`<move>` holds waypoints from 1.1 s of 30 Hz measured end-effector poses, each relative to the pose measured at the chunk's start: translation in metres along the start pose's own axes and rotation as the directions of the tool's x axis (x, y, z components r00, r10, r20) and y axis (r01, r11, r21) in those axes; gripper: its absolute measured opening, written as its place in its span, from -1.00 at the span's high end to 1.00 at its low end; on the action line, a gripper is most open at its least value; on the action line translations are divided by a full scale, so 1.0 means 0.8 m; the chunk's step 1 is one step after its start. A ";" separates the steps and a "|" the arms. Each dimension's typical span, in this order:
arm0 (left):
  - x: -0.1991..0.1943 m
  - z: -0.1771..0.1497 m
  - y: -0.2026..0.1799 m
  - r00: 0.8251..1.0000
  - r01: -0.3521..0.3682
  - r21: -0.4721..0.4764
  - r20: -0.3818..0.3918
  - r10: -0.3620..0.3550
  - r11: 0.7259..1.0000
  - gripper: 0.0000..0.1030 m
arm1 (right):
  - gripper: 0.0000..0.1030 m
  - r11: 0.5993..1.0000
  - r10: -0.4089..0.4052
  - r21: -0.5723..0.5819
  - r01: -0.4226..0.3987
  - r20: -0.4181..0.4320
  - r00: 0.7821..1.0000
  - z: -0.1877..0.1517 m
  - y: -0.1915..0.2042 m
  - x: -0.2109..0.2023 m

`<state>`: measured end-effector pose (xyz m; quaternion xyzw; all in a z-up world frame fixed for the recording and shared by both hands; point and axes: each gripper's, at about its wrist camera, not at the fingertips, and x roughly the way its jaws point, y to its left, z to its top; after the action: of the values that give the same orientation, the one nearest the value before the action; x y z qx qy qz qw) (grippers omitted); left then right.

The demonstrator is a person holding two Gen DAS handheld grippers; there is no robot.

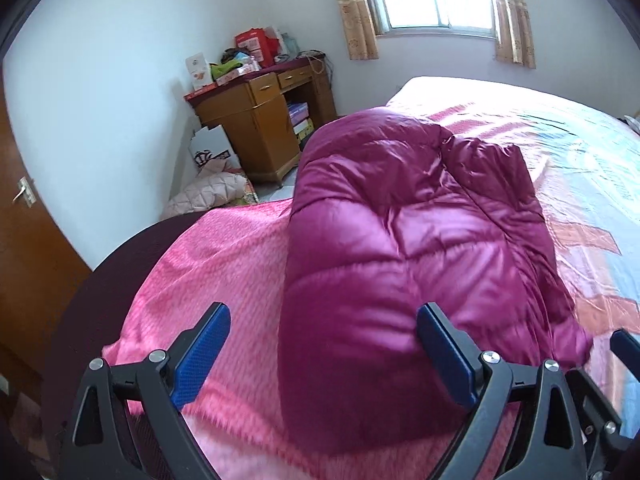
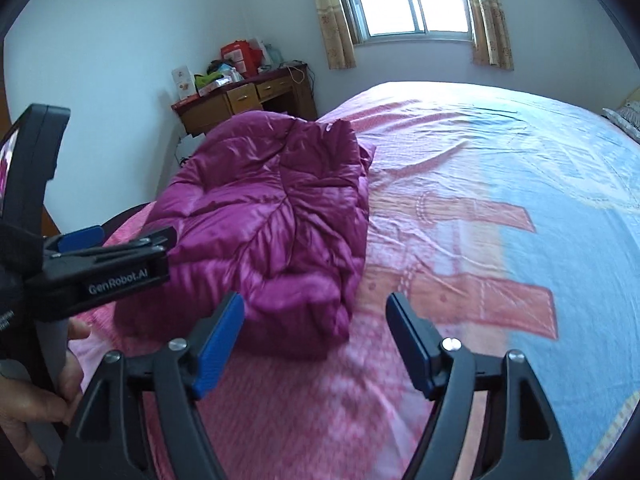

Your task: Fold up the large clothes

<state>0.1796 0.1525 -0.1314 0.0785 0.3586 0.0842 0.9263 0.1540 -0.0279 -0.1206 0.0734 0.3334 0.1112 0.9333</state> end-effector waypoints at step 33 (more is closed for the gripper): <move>-0.245 -0.037 0.053 0.957 -0.026 -0.080 0.285 0.048 0.996 -0.85 | -1.00 0.995 -0.081 -0.012 0.099 0.481 0.873 -0.007 0.055 -0.236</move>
<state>0.0125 0.1546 -0.0165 0.0618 0.2155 0.1027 0.9691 0.0012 -0.0340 -0.0009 0.0661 0.0929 0.0519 0.9921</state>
